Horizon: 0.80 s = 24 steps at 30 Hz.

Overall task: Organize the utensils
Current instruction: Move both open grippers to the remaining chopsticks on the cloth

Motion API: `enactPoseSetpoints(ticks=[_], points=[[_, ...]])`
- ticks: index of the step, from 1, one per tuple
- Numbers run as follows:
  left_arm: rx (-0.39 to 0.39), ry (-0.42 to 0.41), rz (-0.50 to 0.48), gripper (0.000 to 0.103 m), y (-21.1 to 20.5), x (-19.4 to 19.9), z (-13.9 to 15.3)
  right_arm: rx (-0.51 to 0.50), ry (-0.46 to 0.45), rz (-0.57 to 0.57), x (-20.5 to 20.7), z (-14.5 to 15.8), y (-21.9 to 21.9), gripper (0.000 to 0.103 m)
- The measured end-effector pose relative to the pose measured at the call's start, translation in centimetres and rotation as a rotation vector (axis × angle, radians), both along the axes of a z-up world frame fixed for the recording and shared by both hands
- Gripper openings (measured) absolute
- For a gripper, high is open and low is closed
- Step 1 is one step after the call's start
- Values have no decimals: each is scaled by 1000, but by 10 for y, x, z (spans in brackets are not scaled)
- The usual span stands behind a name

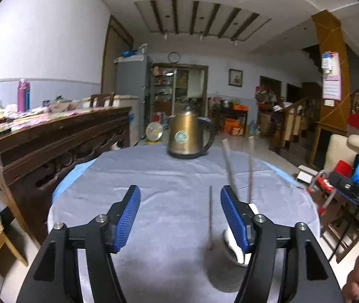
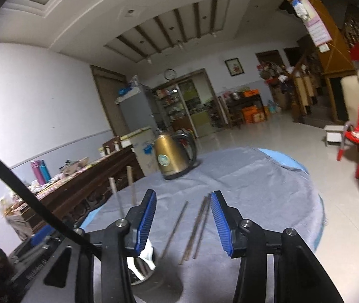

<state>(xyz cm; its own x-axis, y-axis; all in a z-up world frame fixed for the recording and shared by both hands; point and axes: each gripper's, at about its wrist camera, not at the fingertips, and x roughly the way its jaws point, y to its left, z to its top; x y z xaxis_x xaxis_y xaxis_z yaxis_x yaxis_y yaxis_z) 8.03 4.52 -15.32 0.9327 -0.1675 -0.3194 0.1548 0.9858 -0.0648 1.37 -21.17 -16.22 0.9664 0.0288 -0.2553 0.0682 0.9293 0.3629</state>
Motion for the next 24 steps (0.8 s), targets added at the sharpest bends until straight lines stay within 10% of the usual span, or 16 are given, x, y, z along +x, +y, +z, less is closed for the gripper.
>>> enactPoseSetpoints(ticks=[24], points=[[-17,359,90,74,42,42,-85,167,293,-58,30,-64,-48,48]])
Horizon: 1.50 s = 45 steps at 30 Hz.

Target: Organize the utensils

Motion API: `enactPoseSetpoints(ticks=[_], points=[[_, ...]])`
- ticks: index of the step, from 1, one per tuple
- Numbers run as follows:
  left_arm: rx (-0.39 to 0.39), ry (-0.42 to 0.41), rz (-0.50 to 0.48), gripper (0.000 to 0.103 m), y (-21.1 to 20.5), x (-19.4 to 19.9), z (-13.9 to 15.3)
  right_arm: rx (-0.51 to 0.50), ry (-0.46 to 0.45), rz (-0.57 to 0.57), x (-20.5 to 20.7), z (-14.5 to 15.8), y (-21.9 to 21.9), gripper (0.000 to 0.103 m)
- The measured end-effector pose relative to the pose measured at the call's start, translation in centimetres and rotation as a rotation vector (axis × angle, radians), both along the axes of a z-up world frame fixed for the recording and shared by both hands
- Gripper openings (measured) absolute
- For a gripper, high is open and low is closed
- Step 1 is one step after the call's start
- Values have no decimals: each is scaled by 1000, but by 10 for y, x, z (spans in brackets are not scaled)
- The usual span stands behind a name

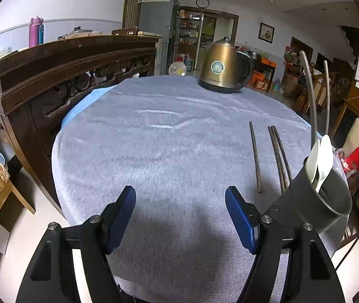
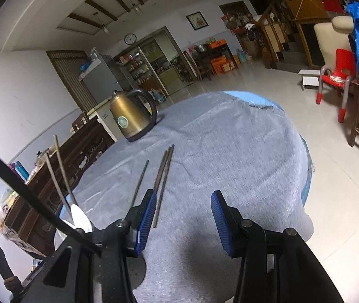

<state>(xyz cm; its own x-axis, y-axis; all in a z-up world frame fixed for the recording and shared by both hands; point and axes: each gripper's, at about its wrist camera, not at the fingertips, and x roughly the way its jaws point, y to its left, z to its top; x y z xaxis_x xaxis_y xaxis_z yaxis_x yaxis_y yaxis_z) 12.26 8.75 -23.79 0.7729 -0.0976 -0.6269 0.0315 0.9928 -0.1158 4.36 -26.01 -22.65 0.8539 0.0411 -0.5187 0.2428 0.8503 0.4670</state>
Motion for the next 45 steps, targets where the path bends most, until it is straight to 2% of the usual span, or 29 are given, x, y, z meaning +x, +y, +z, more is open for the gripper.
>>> enactPoseSetpoints(ticks=[12,19,23,27,31,33,35,40,45], points=[[6,58,14,74,10,18,-23,37,96,36,18,-37,-2,48],[13,51,24,74,21,40,-21,87,94,83,42,-36,-13,48],[35,46,-12,74,21,77,-9,121,117,145,81,-29,-18,48],[28,46,-55,74,12,120,3,95,209,210,145,-31,-13,46],[47,81,-152,74,-16,164,6,52,255,242,204,-31,-9,42],[44,103,-197,74,-31,183,4,56,288,252,232,-35,-9,37],[40,125,-231,74,-46,200,2,55,307,260,253,-37,-10,36],[33,148,-289,74,-76,226,0,-5,374,304,294,-49,-2,31],[66,164,-323,74,-101,245,-2,-75,435,323,309,-63,6,28]])
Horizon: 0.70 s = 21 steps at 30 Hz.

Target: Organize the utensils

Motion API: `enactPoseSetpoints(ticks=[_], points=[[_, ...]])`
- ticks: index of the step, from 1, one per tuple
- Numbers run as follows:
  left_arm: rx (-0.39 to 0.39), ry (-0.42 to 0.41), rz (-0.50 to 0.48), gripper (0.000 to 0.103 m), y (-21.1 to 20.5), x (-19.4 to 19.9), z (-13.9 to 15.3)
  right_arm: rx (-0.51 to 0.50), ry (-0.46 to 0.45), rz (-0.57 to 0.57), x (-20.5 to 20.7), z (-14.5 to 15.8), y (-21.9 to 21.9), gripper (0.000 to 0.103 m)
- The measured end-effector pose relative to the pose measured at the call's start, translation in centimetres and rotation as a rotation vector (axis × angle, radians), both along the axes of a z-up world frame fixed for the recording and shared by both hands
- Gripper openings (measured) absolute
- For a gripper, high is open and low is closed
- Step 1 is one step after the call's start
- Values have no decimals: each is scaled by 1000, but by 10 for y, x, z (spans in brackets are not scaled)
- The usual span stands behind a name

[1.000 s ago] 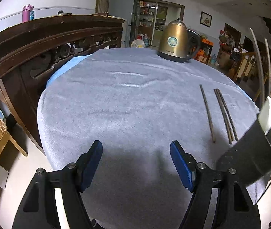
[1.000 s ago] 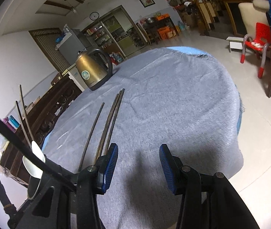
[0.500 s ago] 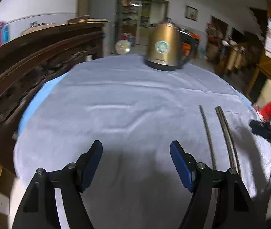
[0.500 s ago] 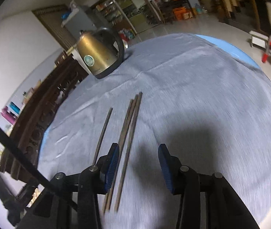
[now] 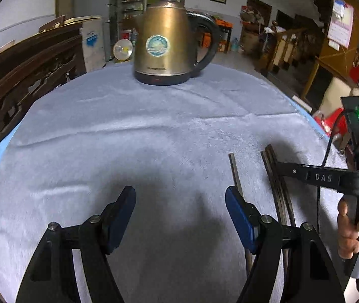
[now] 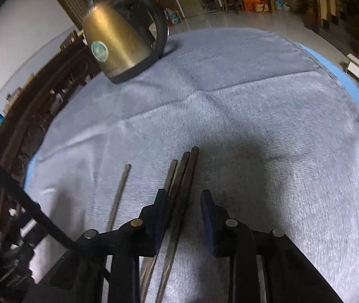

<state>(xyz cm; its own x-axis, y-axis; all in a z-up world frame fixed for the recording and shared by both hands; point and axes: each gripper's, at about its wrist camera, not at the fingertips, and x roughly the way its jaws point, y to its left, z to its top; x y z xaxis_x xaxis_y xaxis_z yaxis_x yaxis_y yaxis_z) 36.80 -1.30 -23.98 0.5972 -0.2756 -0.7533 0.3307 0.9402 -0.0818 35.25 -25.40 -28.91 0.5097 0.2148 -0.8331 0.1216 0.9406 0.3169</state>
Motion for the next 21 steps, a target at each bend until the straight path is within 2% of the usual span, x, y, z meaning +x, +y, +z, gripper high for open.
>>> enactPoseSetpoints(ticks=[3,6,12,16,18,21], points=[[11,15,-22,74,-11,7,-2,-86,8,21,5,-1,7,20],[21,25,-45,74,-18,9,-2,-109,30,35,6,-1,6,14],[48,56,-104,74,-42,25,-8,-117,75,11,-2,-1,-19,14],[63,143,-155,74,-63,45,-18,-31,125,-45,1,-1,-36,14],[75,192,-150,74,-70,56,-24,-4,154,-77,9,0,-41,18],[137,288,-154,74,-81,71,-35,-1,185,-104,21,0,-43,20]])
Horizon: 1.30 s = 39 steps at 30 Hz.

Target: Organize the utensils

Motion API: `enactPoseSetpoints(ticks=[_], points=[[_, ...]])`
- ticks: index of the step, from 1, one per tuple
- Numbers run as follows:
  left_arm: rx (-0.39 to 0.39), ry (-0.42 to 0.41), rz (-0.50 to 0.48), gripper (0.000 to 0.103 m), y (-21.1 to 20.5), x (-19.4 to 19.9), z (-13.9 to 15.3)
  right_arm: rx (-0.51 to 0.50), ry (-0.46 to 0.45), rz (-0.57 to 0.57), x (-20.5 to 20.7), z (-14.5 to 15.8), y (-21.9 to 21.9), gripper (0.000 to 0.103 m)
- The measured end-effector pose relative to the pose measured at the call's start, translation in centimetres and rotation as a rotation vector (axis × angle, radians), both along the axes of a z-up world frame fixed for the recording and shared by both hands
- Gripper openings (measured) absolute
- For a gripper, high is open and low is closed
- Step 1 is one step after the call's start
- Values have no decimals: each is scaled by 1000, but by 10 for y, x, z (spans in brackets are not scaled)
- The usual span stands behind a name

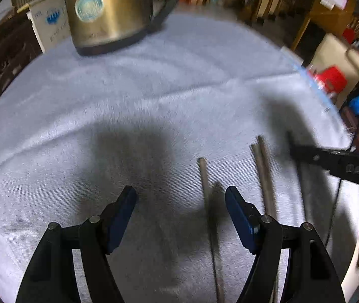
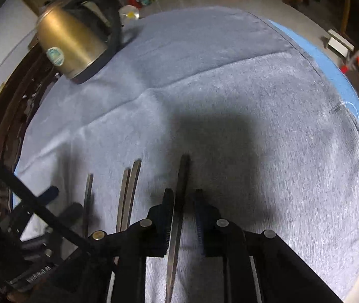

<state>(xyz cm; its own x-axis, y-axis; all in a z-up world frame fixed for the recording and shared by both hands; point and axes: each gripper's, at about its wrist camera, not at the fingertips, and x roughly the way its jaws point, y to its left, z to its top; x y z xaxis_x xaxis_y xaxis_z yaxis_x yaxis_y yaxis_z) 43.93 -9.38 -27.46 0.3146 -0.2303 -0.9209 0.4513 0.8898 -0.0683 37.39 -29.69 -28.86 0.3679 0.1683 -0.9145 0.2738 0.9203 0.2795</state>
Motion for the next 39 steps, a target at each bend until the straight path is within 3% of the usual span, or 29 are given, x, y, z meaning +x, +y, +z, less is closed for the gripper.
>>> enactPoseSetpoints(ticks=[5,8,10,11,12,14,18,21,26,32,36,39], points=[[106,48,-84,74,-24,12,-1,-88,127,54,28,2,12,20],[120,74,-107,72,-34,18,-1,-146,174,95,41,2,21,20],[119,75,-101,65,-37,21,1,-181,184,120,44,1,26,19],[115,65,-109,53,-39,21,2,-211,181,139,45,2,30,13],[109,51,-133,31,-43,18,5,-236,174,160,46,2,33,11],[109,42,-145,9,-46,16,6,-228,156,163,42,3,34,9],[72,25,-93,5,-36,10,9,-103,70,120,20,10,19,7],[47,-35,-47,5,-16,2,21,-44,-14,96,-3,26,10,7],[-68,-171,27,5,27,-22,76,3,-176,59,-43,64,-5,7],[-141,-338,116,5,75,-66,138,76,-362,38,-94,109,-12,7],[-177,-477,153,5,99,-117,174,92,-510,23,-137,132,-1,7],[-211,-558,181,5,115,-154,189,48,-597,14,-173,148,10,7]])
